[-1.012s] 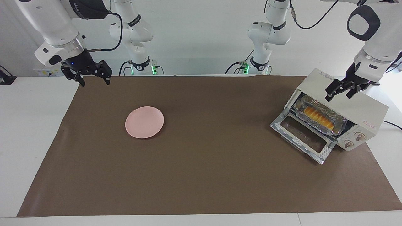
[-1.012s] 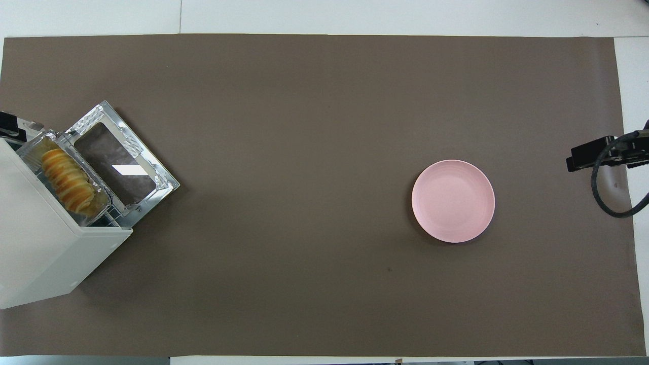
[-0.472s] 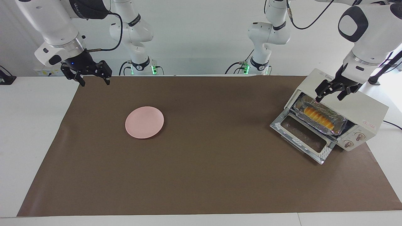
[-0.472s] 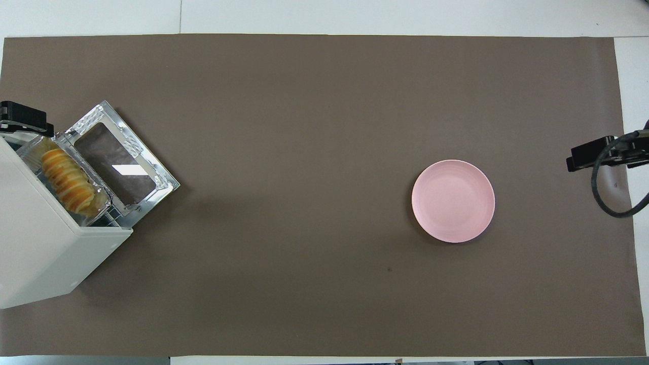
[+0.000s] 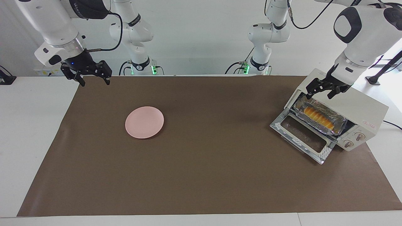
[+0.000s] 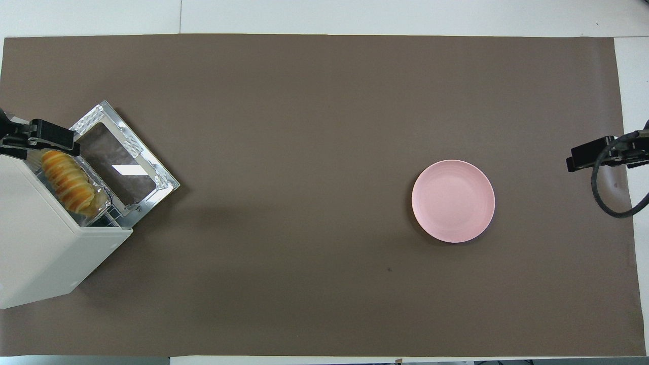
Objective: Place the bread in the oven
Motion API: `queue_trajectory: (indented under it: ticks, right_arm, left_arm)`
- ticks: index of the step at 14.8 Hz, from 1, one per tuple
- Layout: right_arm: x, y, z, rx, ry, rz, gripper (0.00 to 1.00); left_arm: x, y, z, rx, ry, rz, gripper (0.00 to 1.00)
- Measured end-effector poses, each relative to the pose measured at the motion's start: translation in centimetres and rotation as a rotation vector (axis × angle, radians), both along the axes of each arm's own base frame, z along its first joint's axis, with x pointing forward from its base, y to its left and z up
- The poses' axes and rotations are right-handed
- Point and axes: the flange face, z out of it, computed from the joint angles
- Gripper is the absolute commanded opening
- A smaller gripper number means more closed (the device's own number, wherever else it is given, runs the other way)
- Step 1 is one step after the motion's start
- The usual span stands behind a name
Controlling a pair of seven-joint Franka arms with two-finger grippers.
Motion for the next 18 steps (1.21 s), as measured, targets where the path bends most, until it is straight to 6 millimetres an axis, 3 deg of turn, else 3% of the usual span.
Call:
queue_trajectory:
  ticks: [9, 18]
  right_arm:
    - [0.0, 0.0, 0.0, 0.0, 0.0, 0.0, 1.0]
    - [0.0, 0.0, 0.0, 0.0, 0.0, 0.0, 1.0]
  left_arm:
    - [-0.7, -1.8, -0.1, -0.001, 0.007, -0.034, 1.0]
    - [-0.7, -1.7, 0.1, 0.057, -0.001, -0.049, 1.0]
